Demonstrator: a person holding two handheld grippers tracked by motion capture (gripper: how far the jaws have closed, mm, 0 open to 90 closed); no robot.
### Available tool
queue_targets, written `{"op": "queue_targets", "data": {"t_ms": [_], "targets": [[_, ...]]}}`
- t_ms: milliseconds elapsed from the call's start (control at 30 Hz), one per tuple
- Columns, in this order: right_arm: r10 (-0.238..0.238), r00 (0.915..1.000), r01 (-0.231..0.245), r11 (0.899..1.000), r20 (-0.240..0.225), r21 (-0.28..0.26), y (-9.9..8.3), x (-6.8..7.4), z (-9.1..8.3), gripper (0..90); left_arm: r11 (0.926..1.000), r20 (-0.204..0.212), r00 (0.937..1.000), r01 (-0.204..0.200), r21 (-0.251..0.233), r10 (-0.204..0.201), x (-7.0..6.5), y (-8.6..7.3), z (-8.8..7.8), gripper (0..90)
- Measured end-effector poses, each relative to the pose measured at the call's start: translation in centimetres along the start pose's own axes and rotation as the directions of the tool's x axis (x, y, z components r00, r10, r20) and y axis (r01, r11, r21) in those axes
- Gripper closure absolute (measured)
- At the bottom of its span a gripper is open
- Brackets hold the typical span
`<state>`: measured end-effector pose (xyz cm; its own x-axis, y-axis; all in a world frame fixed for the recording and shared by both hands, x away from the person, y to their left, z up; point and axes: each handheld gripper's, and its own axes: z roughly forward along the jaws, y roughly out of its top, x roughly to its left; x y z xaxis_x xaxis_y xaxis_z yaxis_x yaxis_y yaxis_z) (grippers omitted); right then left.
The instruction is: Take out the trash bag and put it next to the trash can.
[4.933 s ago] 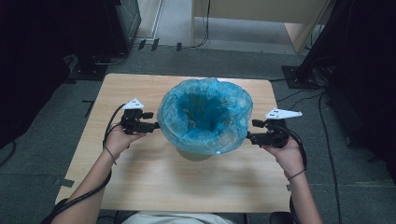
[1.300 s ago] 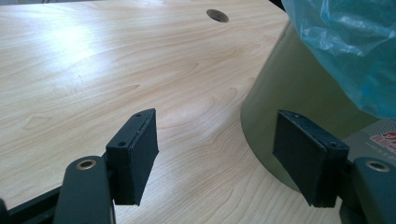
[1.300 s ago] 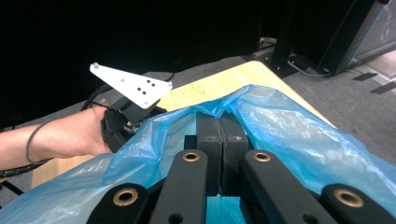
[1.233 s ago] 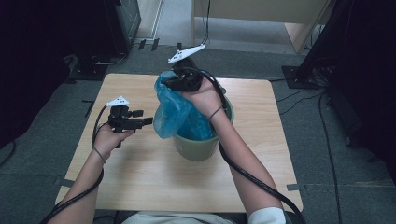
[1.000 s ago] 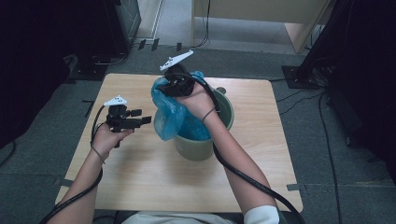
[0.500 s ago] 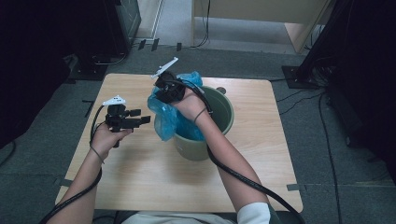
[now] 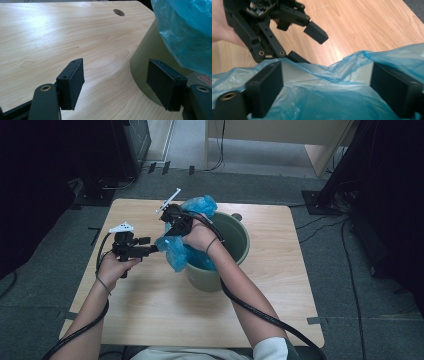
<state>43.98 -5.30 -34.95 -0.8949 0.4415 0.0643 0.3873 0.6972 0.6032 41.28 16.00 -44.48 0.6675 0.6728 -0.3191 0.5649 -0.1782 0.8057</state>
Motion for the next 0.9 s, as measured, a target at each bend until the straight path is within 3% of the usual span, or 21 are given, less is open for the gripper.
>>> {"op": "queue_targets", "data": {"t_ms": [200,233,267,400,433,467,533,567,600,900], "targets": [[-0.038,0.9977,0.037,0.999,0.057,0.028,-0.1,0.3,-0.2,8.9,1.0000,0.003,1.0000,-0.005,-0.007,0.005,-0.1,0.0,0.0,29.7],[-0.034,0.9979,0.034,0.999,0.055,0.013,-0.1,0.3,-0.5,9.0,0.9999,0.002,1.0000,-0.008,-0.012,0.008,-0.1,0.1,0.0,29.7],[-0.006,0.9991,0.008,0.999,0.042,-0.050,0.0,0.1,-1.3,9.5,0.9998,0.003,0.9999,-0.010,-0.016,0.011,-0.2,0.1,0.0,29.7],[0.009,0.9992,-0.005,0.994,0.038,-0.106,0.3,0.1,-2.6,9.5,0.9998,0.007,0.9999,-0.015,-0.015,0.015,-0.4,0.2,0.0,29.7],[-0.003,0.9996,0.005,0.995,0.028,-0.096,0.3,0.2,-2.9,10.5,0.9998,0.007,0.9999,-0.016,-0.014,0.016,-0.4,0.2,0.0,29.7],[-0.022,0.9996,0.023,0.998,0.019,-0.060,0.2,0.4,-3.2,17.6,0.9998,0.007,0.9998,-0.016,-0.011,0.016,-0.4,0.2,0.1,29.7],[-0.091,0.9936,0.093,0.995,0.067,-0.032,0.1,0.9,-3.8,18.1,0.9998,0.007,0.9998,-0.017,-0.008,0.017,-0.4,0.2,0.1,29.7],[-0.093,0.9932,0.096,0.994,0.071,-0.045,0.1,1.0,-4.2,18.1,0.9998,0.007,0.9998,-0.018,-0.006,0.018,-0.4,0.2,0.1,29.7],[-0.077,0.9952,0.082,0.992,0.061,-0.094,0.1,1.1,-5.1,18.1,0.9998,0.008,0.9998,-0.019,-0.005,0.019,-0.4,0.2,0.1,29.7],[-0.041,0.9967,0.051,0.986,0.070,-0.158,-0.8,0.5,-7.7,19.5,0.9998,0.014,0.9997,-0.018,0.010,0.018,-0.4,0.3,0.1,29.7]]}}
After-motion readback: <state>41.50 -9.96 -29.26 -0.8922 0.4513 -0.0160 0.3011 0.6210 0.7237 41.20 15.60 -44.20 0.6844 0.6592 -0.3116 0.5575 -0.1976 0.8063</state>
